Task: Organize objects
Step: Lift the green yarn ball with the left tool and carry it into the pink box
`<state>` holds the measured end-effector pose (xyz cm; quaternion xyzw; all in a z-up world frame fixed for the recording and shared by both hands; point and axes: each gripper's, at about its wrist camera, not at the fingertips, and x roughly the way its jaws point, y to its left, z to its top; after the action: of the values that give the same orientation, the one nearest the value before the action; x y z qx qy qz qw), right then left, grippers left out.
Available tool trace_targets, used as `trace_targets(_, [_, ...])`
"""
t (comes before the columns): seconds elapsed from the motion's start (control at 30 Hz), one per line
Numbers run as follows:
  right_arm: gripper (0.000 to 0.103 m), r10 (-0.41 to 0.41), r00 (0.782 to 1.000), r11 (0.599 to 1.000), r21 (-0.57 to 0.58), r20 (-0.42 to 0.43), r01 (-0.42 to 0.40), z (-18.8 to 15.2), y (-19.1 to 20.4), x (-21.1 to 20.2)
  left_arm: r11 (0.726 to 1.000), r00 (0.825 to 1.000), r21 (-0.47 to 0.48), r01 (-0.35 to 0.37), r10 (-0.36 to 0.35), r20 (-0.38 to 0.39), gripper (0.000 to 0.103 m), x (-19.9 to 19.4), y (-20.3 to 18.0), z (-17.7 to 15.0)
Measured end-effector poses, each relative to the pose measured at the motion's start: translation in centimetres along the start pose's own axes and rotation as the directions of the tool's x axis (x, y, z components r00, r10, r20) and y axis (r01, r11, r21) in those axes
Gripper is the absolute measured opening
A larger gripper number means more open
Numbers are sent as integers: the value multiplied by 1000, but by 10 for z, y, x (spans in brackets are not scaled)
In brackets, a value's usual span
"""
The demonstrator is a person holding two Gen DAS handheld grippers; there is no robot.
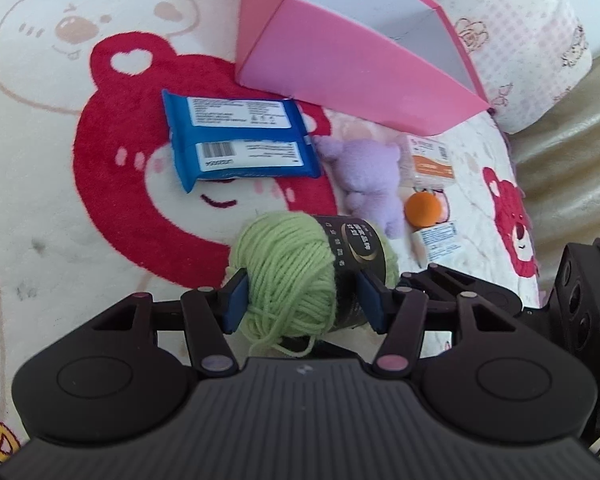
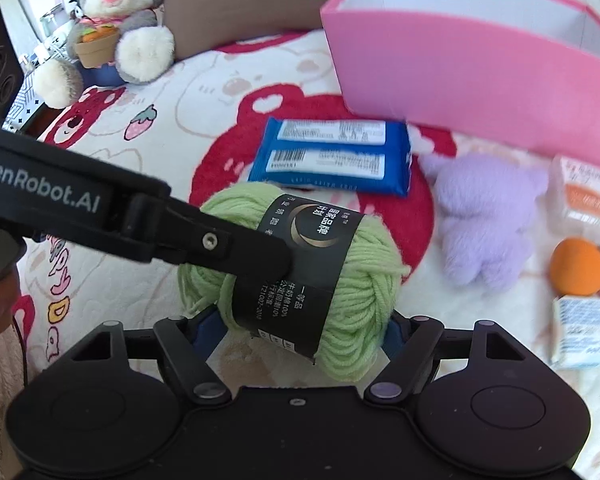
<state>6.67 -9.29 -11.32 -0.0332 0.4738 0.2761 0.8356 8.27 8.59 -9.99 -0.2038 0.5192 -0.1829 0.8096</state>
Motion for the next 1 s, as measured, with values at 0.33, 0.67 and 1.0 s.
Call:
trace_targets(0.33, [84,-15,998,998,-56,57,18,11,2,-37,994,995,93,48,-55,78,56,-28,-28,0])
trace_targets(0.67, [94,10,996,995,-97,89,-2,21,-6,-71,987,994,132,88,-96,59,56,-41,-57,7])
trace_targets(1.0, [94,-12,988,983,-179,152,40,36,-21,-108,980,995,185,76,-88,57,56,-52,-102,31])
